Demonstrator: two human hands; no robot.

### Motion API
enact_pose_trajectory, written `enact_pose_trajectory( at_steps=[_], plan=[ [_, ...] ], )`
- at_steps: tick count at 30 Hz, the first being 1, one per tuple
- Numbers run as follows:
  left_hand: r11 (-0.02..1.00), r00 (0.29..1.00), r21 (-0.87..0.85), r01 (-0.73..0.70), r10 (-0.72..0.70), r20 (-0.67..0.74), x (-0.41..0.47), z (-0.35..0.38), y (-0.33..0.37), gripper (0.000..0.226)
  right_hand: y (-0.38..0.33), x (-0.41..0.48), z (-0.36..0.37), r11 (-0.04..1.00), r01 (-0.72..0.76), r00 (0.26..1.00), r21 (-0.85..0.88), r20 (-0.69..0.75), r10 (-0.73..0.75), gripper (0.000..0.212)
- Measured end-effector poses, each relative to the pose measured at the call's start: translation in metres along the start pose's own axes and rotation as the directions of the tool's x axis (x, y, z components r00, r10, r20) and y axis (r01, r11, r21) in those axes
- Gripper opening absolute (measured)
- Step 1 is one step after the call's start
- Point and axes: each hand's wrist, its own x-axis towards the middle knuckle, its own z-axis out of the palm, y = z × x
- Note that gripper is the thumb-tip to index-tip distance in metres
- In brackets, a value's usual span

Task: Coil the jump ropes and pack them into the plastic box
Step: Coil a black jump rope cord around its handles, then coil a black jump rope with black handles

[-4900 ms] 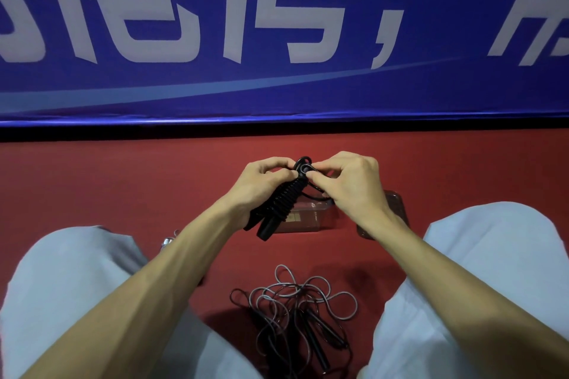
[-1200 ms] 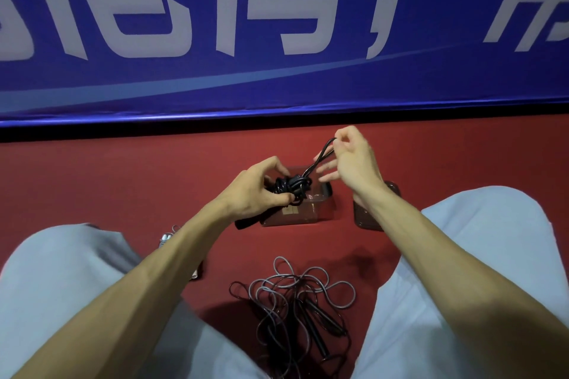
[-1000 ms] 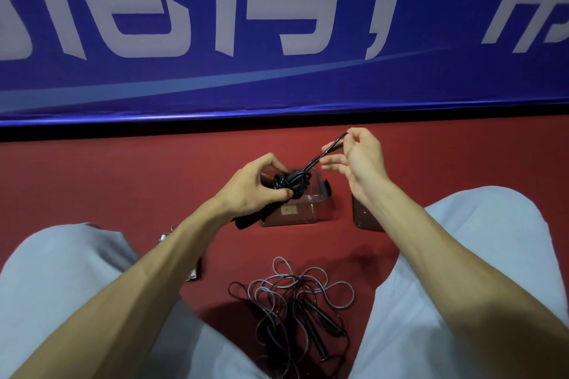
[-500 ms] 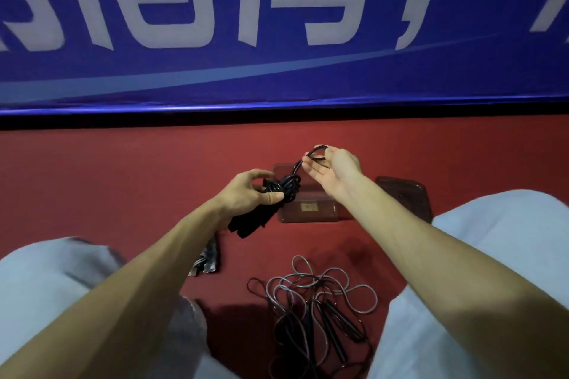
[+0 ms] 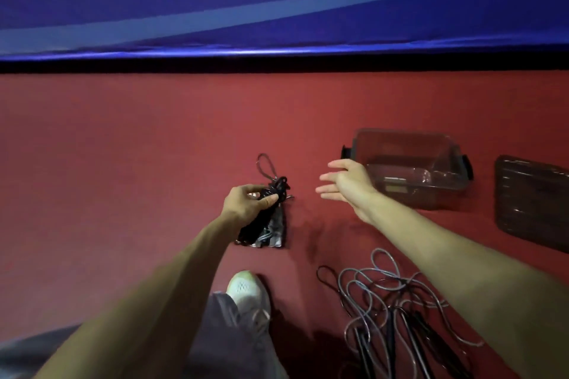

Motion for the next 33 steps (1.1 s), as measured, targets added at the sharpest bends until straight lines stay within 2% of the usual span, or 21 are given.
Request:
enact_pose_trajectory(
  at_steps=[5,9,13,17,21,24,28,31,33],
  plan=[
    [0.992,0.983,0.024,0.124,-0.120,-0.139,0.051,-0.013,-0.047,0.047,0.046,0.050,0.014,0.988,-0.080,0.990,-0.136,0.108,0.095,0.026],
    [0.972,0.962,0.181,0.147,-0.099,-0.254,0.080,-0.012,-0.068,0.044,0.075,0.073,0.016,0.969,-0.119,0.973,-0.215,0.169,0.157,0.021],
    [0.951,0.957,0.255,0.176,-0.105,-0.271,0.100,-0.001,-0.077,0.053,0.096,0.088,0.007,0.961,-0.155,0.967,-0.231,0.162,0.195,0.021],
    [0.940,0.957,0.273,0.203,-0.132,-0.258,0.100,0.007,-0.076,0.059,0.103,0.091,-0.007,0.956,-0.179,0.965,-0.232,0.146,0.216,0.022],
    [0.930,0.973,0.326,0.169,-0.106,-0.203,0.088,0.011,-0.064,0.047,0.100,0.084,-0.024,0.953,-0.176,0.966,-0.247,0.145,0.216,0.021],
    [0.900,0.985,0.423,0.100,-0.030,-0.171,0.074,0.021,-0.053,0.037,0.092,0.072,-0.042,0.941,-0.149,0.968,-0.303,0.151,0.202,0.020],
    [0.878,0.973,0.478,0.038,0.077,-0.218,0.049,0.042,-0.033,0.033,0.079,0.055,-0.073,0.908,-0.127,0.972,-0.399,0.131,0.194,0.020],
    [0.880,0.973,0.448,-0.159,0.216,-0.079,0.027,0.076,-0.017,0.014,0.080,0.039,-0.106,0.873,-0.145,0.977,-0.467,0.070,0.199,0.021],
    [0.920,0.988,0.362,-0.154,0.142,0.060,0.012,0.105,-0.005,0.014,0.087,0.030,-0.128,0.858,-0.173,0.978,-0.484,0.022,0.210,0.020]
  ],
)
